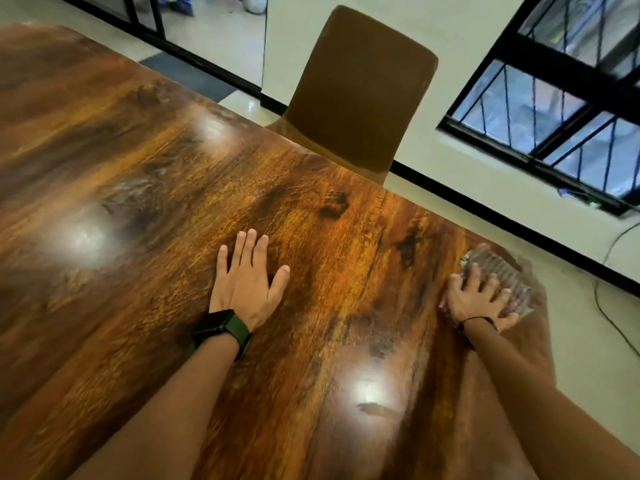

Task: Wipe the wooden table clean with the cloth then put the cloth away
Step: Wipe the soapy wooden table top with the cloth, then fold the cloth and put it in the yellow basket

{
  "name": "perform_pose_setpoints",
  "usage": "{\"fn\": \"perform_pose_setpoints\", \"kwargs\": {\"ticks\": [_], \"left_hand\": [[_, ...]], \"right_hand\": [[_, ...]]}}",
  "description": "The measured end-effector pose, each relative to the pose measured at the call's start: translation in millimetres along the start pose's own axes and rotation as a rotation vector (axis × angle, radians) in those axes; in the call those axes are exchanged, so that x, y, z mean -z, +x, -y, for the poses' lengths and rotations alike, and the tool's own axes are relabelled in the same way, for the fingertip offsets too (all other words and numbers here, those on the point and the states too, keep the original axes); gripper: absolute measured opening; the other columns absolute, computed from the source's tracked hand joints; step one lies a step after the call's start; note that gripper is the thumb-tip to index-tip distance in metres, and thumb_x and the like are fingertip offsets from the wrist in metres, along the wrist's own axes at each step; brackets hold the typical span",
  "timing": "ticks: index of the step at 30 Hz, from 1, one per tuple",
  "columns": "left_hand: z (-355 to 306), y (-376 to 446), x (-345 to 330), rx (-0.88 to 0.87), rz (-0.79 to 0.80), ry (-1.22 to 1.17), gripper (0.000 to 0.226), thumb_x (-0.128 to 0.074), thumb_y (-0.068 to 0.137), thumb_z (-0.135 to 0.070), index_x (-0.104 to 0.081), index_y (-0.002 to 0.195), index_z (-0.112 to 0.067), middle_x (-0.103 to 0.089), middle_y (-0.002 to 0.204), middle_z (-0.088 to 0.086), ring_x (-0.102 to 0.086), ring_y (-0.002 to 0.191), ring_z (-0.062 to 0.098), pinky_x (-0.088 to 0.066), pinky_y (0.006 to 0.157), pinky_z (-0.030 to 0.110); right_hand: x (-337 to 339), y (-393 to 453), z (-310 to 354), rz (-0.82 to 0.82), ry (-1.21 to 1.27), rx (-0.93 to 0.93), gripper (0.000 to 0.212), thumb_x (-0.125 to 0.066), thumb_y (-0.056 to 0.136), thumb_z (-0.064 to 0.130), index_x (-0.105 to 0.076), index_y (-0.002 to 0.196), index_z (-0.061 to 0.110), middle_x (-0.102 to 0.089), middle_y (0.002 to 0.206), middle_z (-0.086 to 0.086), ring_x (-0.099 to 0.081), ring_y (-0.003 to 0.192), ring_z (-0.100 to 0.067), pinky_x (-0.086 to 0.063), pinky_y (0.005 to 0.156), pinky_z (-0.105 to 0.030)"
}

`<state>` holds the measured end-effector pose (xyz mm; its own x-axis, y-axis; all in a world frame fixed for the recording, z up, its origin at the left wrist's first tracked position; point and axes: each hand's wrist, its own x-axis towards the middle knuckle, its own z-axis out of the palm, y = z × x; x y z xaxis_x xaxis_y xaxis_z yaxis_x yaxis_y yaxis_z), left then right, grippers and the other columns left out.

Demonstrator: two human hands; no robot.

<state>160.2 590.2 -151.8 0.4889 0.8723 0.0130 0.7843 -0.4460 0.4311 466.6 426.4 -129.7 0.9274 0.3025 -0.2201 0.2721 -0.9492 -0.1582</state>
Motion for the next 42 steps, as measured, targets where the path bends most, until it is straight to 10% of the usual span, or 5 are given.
{"fn": "perform_pose_setpoints", "kwargs": {"ticks": [19, 26, 31, 36, 42], "left_hand": [[-45.9, -265.2, 87.8, -0.234, 0.209, -0.382, 0.040, -0.048, 0.093, -0.014, -0.042, 0.132, -0.011, -0.024, 0.151, 0.009, -0.017, 0.141, 0.020, -0.012, 0.115, 0.031], [-62.9, -364.5, 119.2, 0.081, 0.137, -0.507, 0.019, -0.051, 0.089, -0.016, -0.059, 0.106, -0.015, -0.059, 0.094, 0.002, -0.052, 0.069, 0.013, -0.038, 0.061, 0.026], [-64.8, -441.1, 96.4, 0.461, 0.305, -0.817, 0.017, -0.053, 0.087, -0.019, -0.056, 0.076, -0.008, -0.053, 0.078, 0.013, -0.051, 0.070, 0.024, -0.039, 0.060, 0.033], [-90.7, -490.3, 92.4, 0.760, 0.561, -1.122, 0.056, -0.052, 0.089, -0.044, -0.044, 0.129, -0.006, -0.053, 0.118, 0.015, -0.054, 0.107, 0.029, -0.045, 0.089, 0.039], [-149.9, -505.0, 126.0, 0.410, 0.646, -1.227, 0.047, -0.047, 0.089, -0.051, -0.059, 0.115, -0.014, -0.067, 0.088, 0.002, -0.062, 0.082, 0.017, -0.046, 0.064, 0.029]], "right_hand": [[-71.9, -375.8, -138.3, -0.121, -0.015, 0.732, 0.039, -0.035, 0.091, 0.036, -0.053, 0.126, 0.029, -0.055, 0.134, -0.004, -0.046, 0.128, -0.033, -0.030, 0.108, -0.046], [-70.0, -436.5, -172.8, -0.055, 0.306, 0.761, 0.026, -0.058, 0.081, 0.008, -0.069, 0.105, 0.010, -0.067, 0.114, -0.012, -0.059, 0.111, -0.036, -0.048, 0.094, -0.046], [-50.9, -474.7, -189.5, 0.018, 0.658, 0.558, 0.020, -0.055, 0.086, 0.001, -0.072, 0.092, 0.008, -0.072, 0.097, -0.008, -0.064, 0.093, -0.023, -0.040, 0.078, -0.017], [-21.7, -505.7, -206.2, 0.272, 1.397, 0.058, 0.026, -0.055, 0.088, -0.005, -0.067, 0.076, 0.014, -0.067, 0.083, -0.010, -0.062, 0.082, -0.022, -0.052, 0.090, -0.044], [37.3, -522.1, -237.1, 0.483, 2.032, -0.111, 0.025, -0.049, 0.095, 0.009, -0.060, 0.114, -0.003, -0.063, 0.112, -0.024, -0.062, 0.094, -0.032, -0.048, 0.095, -0.048]]}}
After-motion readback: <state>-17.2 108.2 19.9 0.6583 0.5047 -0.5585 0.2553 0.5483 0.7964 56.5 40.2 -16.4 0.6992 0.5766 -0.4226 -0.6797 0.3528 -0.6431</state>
